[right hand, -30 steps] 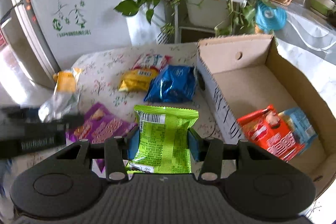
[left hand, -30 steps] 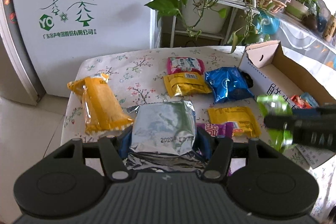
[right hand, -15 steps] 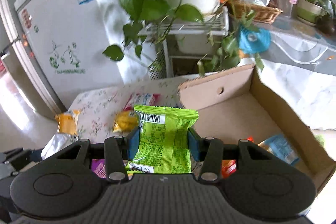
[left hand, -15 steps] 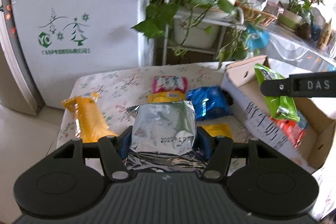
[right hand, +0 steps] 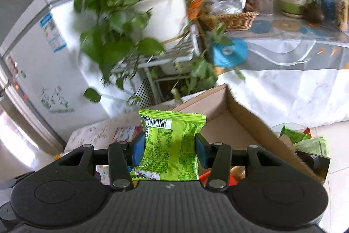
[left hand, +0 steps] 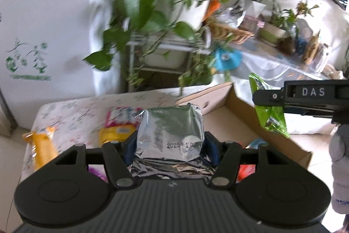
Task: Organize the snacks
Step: 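Lift both held packs and carry them over the cardboard box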
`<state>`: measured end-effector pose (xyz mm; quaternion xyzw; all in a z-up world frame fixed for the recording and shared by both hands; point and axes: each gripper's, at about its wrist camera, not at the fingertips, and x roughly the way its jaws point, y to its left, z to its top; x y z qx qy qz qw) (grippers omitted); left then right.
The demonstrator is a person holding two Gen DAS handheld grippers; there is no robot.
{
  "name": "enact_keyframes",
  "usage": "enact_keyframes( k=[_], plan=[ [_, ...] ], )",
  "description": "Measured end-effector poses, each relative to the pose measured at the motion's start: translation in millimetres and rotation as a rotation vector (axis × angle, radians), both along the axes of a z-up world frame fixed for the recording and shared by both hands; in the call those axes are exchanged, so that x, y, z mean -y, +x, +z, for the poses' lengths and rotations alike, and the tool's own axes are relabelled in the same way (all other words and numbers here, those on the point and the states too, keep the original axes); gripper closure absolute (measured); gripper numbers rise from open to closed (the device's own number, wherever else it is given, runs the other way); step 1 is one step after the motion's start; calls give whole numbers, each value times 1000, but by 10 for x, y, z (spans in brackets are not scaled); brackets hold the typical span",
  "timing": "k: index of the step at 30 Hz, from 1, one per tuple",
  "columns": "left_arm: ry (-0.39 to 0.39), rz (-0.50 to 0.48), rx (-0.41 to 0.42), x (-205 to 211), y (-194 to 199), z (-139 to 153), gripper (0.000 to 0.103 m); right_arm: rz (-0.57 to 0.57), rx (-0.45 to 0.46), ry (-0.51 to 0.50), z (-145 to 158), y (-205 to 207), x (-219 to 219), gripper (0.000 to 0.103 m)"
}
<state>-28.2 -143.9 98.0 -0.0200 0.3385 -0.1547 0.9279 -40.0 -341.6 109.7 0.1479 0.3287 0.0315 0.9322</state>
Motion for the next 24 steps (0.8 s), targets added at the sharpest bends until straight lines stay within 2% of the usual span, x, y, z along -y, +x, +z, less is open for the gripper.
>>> enact_keyframes(
  k=[8, 24],
  plan=[
    [-46, -62, -36, 478, 134, -23, 42, -114, -19, 86, 7, 22, 424, 49],
    [-113, -143, -151, 1123, 322, -338, 42, -276, -105, 155, -136, 28, 703, 49]
  ],
)
